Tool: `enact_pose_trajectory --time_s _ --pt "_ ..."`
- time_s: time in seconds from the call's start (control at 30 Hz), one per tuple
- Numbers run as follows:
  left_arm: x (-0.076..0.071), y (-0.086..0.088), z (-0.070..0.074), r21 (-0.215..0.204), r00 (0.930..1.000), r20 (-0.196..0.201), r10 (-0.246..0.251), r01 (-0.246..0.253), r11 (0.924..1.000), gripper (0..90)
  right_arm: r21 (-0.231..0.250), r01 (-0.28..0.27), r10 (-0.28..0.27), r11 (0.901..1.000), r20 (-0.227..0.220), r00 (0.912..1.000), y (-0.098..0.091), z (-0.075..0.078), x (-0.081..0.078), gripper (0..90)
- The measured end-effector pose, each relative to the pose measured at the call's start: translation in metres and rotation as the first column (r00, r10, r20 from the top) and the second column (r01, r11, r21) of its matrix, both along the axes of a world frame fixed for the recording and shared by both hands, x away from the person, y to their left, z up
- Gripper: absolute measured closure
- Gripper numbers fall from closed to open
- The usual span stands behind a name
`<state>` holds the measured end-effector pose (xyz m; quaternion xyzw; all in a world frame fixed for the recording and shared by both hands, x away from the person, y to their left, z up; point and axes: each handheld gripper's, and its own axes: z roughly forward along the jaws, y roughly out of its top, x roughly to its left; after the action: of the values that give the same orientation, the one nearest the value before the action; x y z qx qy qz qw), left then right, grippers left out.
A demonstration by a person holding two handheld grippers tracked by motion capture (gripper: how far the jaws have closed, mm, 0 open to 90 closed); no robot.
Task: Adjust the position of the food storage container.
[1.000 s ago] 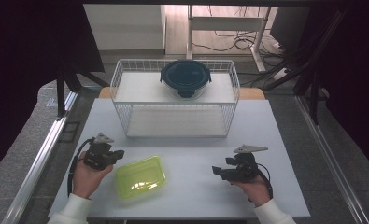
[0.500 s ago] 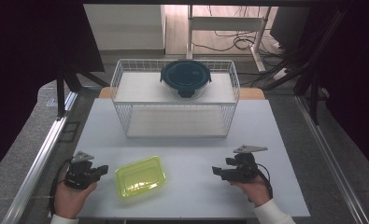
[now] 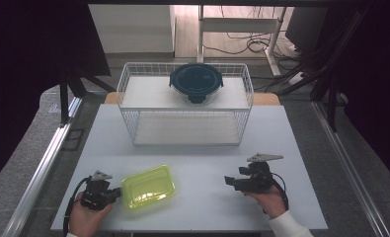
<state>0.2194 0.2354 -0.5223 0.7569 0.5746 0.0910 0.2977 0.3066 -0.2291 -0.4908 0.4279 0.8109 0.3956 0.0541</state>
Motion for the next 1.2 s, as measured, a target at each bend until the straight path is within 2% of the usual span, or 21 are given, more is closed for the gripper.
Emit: enact_pose_trajectory --time_s 0.27,0.47,0.67,0.83,1.2 --pt "0.005 -0.004 -0.001 -0.022 0.9998 -0.014 -0.017 0.017 0.9996 90.0 0.004 0.006 -0.006 1.0000 -0.002 1.0000 -0.001 0.000 0.000 23.9" --pt "0.013 -0.013 -0.002 -0.043 0.9988 -0.023 -0.043 0.042 0.9982 90.0 0.011 0.006 -0.005 0.9999 -0.010 0.9999 0.000 -0.001 0.001 23.9" --pt "0.021 -0.025 -0.003 -0.051 0.9977 -0.016 -0.065 0.064 0.9966 90.0 0.014 0.009 -0.008 0.9999 -0.012 0.9999 -0.001 0.000 0.001 23.9" --pt "0.029 -0.038 -0.002 -0.062 0.9966 -0.007 -0.082 0.082 0.9947 90.0 0.013 0.009 -0.008 0.9999 -0.011 0.9999 -0.001 0.000 0.001 23.9" --pt "0.048 -0.070 -0.003 -0.068 0.9889 -0.011 -0.149 0.147 0.9867 90.0 0.009 0.011 -0.011 0.9999 -0.009 0.9999 -0.001 0.000 0.001 23.9"
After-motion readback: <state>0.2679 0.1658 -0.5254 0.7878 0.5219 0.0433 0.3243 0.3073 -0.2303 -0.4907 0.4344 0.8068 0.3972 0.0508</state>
